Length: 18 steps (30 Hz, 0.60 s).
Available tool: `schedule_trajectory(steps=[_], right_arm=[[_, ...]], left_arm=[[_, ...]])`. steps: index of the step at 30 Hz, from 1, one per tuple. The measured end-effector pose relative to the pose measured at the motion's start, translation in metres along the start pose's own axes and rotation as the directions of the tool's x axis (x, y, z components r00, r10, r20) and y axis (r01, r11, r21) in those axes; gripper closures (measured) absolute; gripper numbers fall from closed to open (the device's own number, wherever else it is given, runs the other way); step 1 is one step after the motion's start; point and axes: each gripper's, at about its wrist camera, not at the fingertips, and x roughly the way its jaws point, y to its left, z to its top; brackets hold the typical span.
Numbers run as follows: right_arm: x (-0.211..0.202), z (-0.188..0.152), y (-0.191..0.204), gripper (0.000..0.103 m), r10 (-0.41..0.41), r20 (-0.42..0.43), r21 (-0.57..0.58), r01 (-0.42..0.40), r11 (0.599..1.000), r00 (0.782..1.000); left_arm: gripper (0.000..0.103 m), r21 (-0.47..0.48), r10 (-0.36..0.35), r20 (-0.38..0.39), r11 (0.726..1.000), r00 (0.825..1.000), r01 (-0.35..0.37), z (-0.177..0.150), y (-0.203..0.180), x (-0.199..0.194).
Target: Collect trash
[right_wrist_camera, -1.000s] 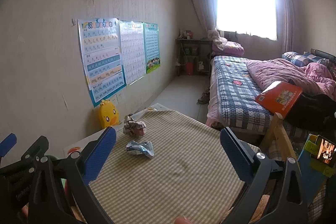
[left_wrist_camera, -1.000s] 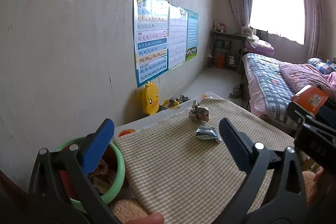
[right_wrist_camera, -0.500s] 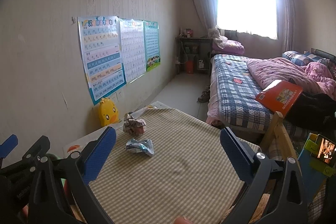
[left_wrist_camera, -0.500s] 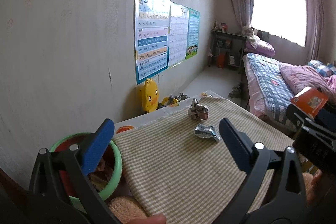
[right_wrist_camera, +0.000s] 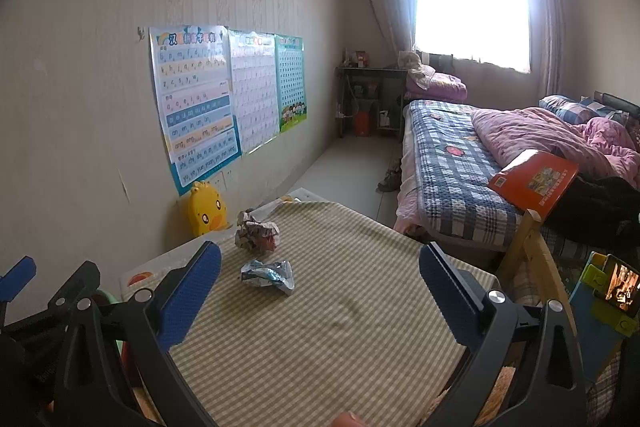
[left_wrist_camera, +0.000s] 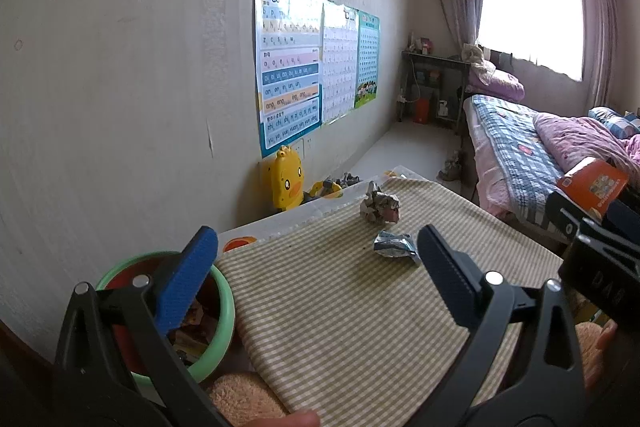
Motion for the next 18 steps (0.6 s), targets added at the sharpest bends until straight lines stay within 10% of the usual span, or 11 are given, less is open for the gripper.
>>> schedule_trajectory(steps=[10, 18], right_arm=[[0.01, -0.005, 0.002, 0.008, 0.005, -0.031, -0.002, -0.005, 1.0, 1.0], [0.078, -0.04, -0.019, 0.008, -0.038, -0.209, 0.035, 0.046, 0.998, 0.977]], left_arm=[[0.005, 0.056, 0.003, -0.087, 0.998, 0.996, 0.002, -0.007, -0.005, 0.014], [0.005, 0.053, -0.003, -0.175, 0.999, 0.985, 0.013, -0.025, -0.005, 0.041]])
